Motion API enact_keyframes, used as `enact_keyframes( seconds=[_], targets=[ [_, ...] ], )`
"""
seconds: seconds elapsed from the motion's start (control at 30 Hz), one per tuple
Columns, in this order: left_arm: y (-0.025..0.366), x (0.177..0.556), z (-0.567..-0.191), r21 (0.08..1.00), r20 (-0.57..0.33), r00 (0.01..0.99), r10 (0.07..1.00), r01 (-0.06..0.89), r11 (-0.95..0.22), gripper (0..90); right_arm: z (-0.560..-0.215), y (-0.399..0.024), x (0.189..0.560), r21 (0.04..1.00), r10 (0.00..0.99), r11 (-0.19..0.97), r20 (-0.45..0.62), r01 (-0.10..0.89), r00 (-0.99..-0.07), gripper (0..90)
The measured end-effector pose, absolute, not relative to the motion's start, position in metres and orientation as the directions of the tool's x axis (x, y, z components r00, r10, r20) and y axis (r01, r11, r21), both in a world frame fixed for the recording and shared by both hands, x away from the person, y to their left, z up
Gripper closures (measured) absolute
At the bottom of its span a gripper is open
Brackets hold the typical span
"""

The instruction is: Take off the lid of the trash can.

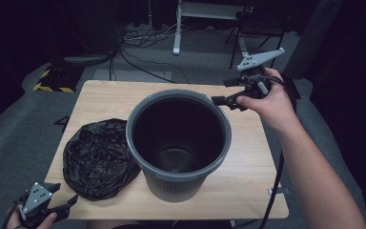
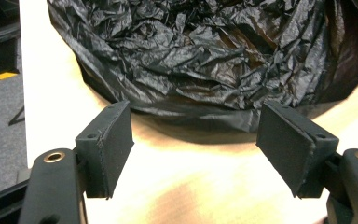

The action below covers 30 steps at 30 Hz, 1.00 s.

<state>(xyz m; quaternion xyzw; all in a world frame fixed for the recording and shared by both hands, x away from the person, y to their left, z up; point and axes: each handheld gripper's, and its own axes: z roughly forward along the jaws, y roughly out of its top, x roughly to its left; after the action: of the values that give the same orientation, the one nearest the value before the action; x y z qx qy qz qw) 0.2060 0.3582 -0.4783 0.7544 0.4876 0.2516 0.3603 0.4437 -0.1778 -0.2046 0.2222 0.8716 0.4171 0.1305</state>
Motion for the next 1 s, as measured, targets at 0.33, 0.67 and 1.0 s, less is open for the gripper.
enact_keyframes(
  seconds=[0.33, 0.67, 1.0],
  targets=[
    [0.362, 0.204, -0.482, 0.787, 0.023, 0.402, 0.915, 0.557, -0.265, 26.7, -0.211, -0.136, 0.474, 0.723, 0.424, 0.639, -0.047, 0.262, -0.904, 33.4],
    [0.357, 0.21, -0.483, 0.785, 0.021, 0.428, 0.904, 0.553, -0.28, 26.7, -0.223, -0.106, 0.49, 0.659, 0.371, 0.713, -0.061, 0.242, -0.927, 48.0],
    [0.354, 0.212, -0.484, 0.784, 0.019, 0.44, 0.898, 0.551, -0.287, 26.7, -0.236, -0.088, 0.499, 0.554, 0.318, 0.786, 0.018, 0.274, -0.948, 68.5]
  ],
)
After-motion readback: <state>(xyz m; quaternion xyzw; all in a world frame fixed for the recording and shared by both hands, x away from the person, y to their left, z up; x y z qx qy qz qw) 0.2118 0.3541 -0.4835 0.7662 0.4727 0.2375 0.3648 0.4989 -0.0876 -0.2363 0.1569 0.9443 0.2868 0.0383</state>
